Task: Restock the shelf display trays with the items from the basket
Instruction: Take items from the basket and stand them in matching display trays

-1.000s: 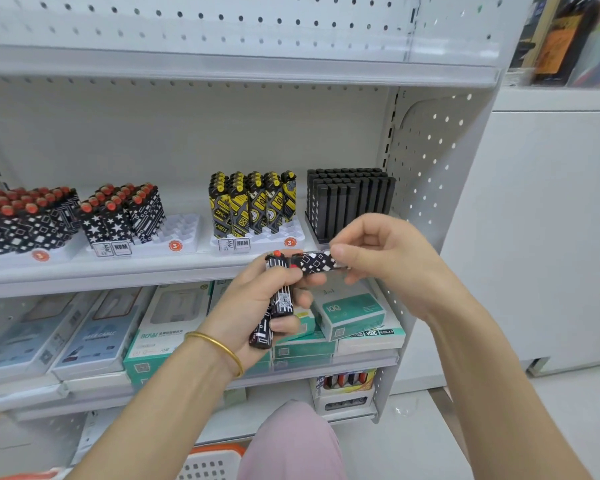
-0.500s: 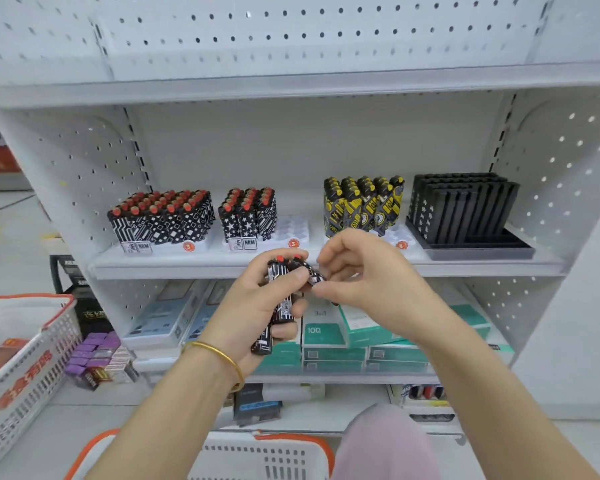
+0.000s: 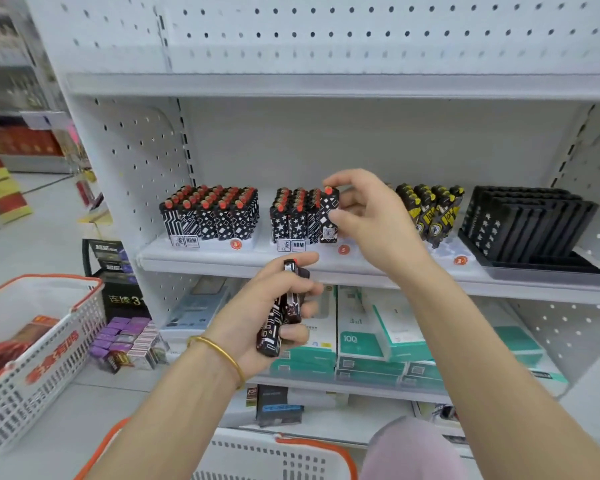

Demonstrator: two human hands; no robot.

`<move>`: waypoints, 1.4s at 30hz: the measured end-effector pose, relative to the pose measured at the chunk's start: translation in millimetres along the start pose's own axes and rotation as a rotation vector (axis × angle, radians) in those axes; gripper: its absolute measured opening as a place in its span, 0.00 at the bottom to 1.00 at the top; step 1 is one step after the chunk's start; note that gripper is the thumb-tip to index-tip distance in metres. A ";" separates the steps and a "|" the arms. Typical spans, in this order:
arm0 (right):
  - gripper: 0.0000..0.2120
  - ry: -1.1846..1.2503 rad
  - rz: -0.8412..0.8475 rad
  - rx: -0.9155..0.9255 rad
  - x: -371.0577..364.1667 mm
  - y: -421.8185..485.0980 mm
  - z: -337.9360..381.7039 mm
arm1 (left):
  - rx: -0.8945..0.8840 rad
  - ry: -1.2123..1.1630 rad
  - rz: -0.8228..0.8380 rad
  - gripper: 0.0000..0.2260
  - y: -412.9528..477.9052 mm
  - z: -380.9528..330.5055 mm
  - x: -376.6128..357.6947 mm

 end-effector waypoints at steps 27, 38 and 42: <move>0.12 -0.423 -0.073 0.231 -14.4 16.3 -1.0 | 0.084 -0.010 0.030 0.24 11.8 14.9 0.2; 0.10 -0.540 -0.114 0.326 -19.9 12.2 8.3 | 0.077 -0.016 0.052 0.17 8.2 17.3 -0.5; 0.09 -0.580 -0.121 0.274 -22.2 5.3 3.3 | 0.008 0.059 0.014 0.20 7.4 14.7 0.4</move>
Point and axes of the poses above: each hand's wrist, its own y-axis towards the middle knuckle, its own x-axis out of the back of the hand, z = x × y, the point moved 7 cm from there along y, towards the middle knuckle, and after that the axes turned 5 degrees about y, right-handed, at the moved point
